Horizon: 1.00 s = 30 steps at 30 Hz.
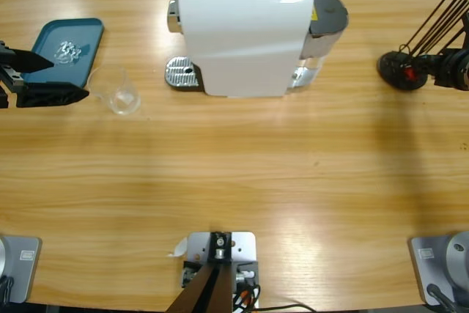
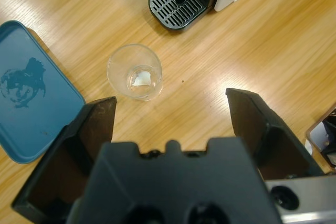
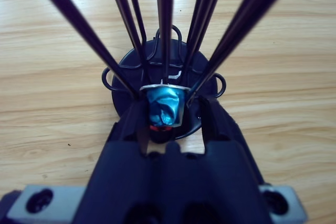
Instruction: Pour coffee
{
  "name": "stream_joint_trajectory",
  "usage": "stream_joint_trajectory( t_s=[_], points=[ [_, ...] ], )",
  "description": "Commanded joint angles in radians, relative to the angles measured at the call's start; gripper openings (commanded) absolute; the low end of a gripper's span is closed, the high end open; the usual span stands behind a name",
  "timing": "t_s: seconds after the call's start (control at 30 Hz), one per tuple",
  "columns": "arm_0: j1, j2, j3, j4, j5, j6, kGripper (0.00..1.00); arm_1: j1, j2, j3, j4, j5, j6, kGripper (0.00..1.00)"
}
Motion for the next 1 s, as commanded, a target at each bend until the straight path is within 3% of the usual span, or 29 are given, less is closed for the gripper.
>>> stream_joint_trajectory(
  t_s=[0.03,0.07,0.2,0.27,1.0],
  points=[
    [0.012,-0.023,0.045,-0.009,-0.010,-0.012,0.904,-0.011,0.050,0.020,-0.030,0.022,0.004,0.320],
    [0.012,-0.023,0.045,-0.009,-0.010,-0.012,0.904,-0.011,0.048,0.022,-0.033,0.022,0.002,0.257],
    [0.012,-0.023,0.046,-0.008,-0.010,-0.012,0.904,-0.011,0.045,0.024,-0.036,0.023,-0.007,0.212],
    [0.012,-0.023,0.047,-0.008,-0.010,-0.012,0.904,-0.011,0.041,0.024,-0.037,0.022,-0.012,0.131],
    [0.012,-0.049,0.089,-0.010,-0.010,-0.018,0.904,-0.011,-0.065,0.002,0.003,0.035,-0.034,0.094]
  ],
)
